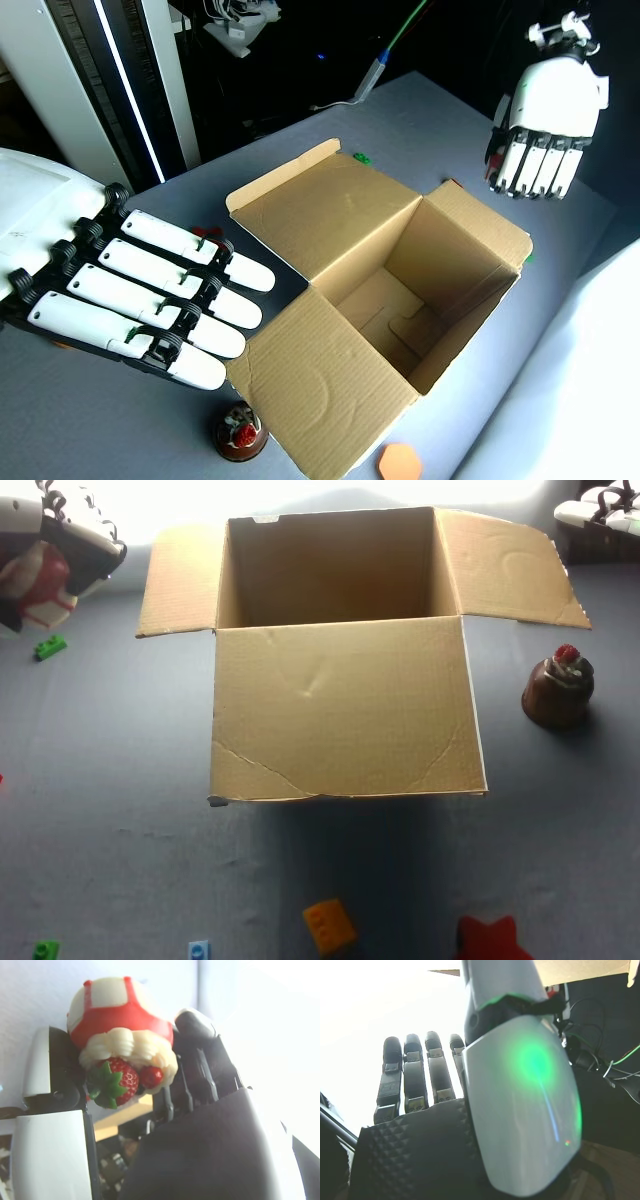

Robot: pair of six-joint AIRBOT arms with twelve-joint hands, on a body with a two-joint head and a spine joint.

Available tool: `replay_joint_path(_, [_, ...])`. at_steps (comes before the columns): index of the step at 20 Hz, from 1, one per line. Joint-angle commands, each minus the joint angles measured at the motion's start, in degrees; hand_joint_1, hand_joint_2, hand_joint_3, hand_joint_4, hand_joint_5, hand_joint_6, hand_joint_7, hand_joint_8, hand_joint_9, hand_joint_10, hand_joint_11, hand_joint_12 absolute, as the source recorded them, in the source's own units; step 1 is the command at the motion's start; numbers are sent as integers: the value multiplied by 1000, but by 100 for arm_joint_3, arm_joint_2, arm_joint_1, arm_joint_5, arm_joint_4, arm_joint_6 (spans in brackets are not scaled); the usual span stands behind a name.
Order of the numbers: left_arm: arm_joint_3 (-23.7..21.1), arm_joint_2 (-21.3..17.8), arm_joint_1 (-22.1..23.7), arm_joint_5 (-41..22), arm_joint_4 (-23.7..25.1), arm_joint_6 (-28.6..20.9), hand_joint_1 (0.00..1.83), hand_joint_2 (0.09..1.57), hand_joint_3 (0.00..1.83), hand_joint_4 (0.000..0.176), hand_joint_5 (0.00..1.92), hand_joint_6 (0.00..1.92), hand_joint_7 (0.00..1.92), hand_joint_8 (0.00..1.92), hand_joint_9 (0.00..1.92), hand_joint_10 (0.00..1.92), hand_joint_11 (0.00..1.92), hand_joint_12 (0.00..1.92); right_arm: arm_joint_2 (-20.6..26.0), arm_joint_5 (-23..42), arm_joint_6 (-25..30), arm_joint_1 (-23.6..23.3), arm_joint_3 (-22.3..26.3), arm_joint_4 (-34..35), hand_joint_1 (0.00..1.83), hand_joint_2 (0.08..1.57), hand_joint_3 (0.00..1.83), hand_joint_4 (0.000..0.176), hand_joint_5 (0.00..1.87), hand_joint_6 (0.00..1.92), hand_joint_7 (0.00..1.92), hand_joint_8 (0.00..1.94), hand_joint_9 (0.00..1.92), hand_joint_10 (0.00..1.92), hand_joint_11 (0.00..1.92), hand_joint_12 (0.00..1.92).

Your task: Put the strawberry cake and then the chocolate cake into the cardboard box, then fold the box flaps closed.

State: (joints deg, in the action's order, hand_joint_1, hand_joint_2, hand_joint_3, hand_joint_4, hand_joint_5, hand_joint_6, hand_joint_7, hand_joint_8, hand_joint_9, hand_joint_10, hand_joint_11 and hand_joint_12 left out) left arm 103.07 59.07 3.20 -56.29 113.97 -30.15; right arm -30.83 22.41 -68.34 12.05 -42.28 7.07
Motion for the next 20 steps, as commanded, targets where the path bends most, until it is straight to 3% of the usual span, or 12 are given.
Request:
replay_joint_path(1, [-11, -73, 146, 22, -269, -7, 1248, 1373, 2, 0, 446, 1727, 477, 1742, 553, 1756, 346, 1921, 85, 698, -25, -100, -13, 11, 1103, 929, 1, 39, 24, 2, 74, 4, 111, 3, 0, 317])
replay_joint_path(3, [-89, -72, 396, -44, 68, -56, 1250, 1374, 2, 0, 456, 1681, 469, 1768, 545, 1780, 327, 1921, 85, 698, -25, -101, -14, 11, 1111, 935, 4, 40, 32, 5, 87, 8, 106, 1, 0, 301])
replay_joint_path(4, [-135, -67, 521, -76, 224, -58, 1401, 1332, 0, 0, 316, 1579, 481, 1729, 550, 1736, 288, 1921, 84, 698, -25, -102, -14, 11, 1112, 950, 8, 36, 8, 5, 69, 5, 79, 4, 0, 206])
replay_joint_path(6, [-200, -32, 701, -93, 460, -59, 1437, 1320, 0, 0, 295, 1470, 492, 1705, 536, 1751, 250, 1921, 84, 696, -24, -102, -14, 11, 1100, 964, 7, 35, 2, 2, 64, 1, 72, 3, 0, 116])
replay_joint_path(7, [-227, -5, 780, -96, 527, -64, 1439, 1317, 0, 0, 307, 1395, 490, 1685, 548, 1763, 270, 1921, 84, 687, -22, -102, -14, 11, 1096, 952, 0, 30, 9, 2, 76, 1, 85, 7, 0, 265])
replay_joint_path(8, [-253, 37, 875, -105, 596, -66, 1439, 1316, 0, 0, 313, 1352, 475, 1711, 566, 1727, 283, 1921, 84, 669, -6, -102, -14, 12, 1125, 948, 0, 33, 1, 0, 39, 0, 74, 2, 0, 238])
replay_joint_path(11, [-287, 195, 1037, -169, 828, -115, 1434, 1333, 2, 0, 261, 1469, 439, 1736, 542, 1790, 337, 1921, 84, 657, 3, -102, -14, 12, 1124, 931, 0, 26, 1, 0, 64, 3, 99, 8, 0, 299])
replay_joint_path(14, [-250, 415, 1098, -271, 931, -221, 1434, 1331, 1, 0, 266, 1362, 454, 1705, 539, 1802, 339, 1921, 83, 659, 2, -102, -13, 12, 1104, 938, 1, 23, 1, 0, 87, 1, 108, 6, 0, 420])
replay_joint_path(18, [-145, 769, 1242, -351, 1005, -317, 1434, 1335, 0, 0, 245, 1423, 446, 1717, 533, 1794, 281, 1921, 83, 662, -1, -102, -13, 12, 1013, 998, 18, 18, 3, 1, 41, 0, 74, 0, 0, 351])
replay_joint_path(19, [-111, 849, 1259, -389, 1007, -354, 1433, 1334, 0, 0, 247, 1418, 447, 1707, 534, 1800, 288, 1921, 83, 662, -1, -102, -13, 12, 1003, 1005, 20, 8, 14, 6, 47, 3, 69, 0, 0, 350])
replay_joint_path(20, [-74, 948, 1278, -436, 1012, -407, 1269, 1387, 13, 0, 363, 1695, 433, 1763, 504, 1851, 249, 1919, 83, 662, -1, -102, -13, 12, 983, 990, 4, 11, 30, 8, 77, 5, 93, 9, 0, 530])
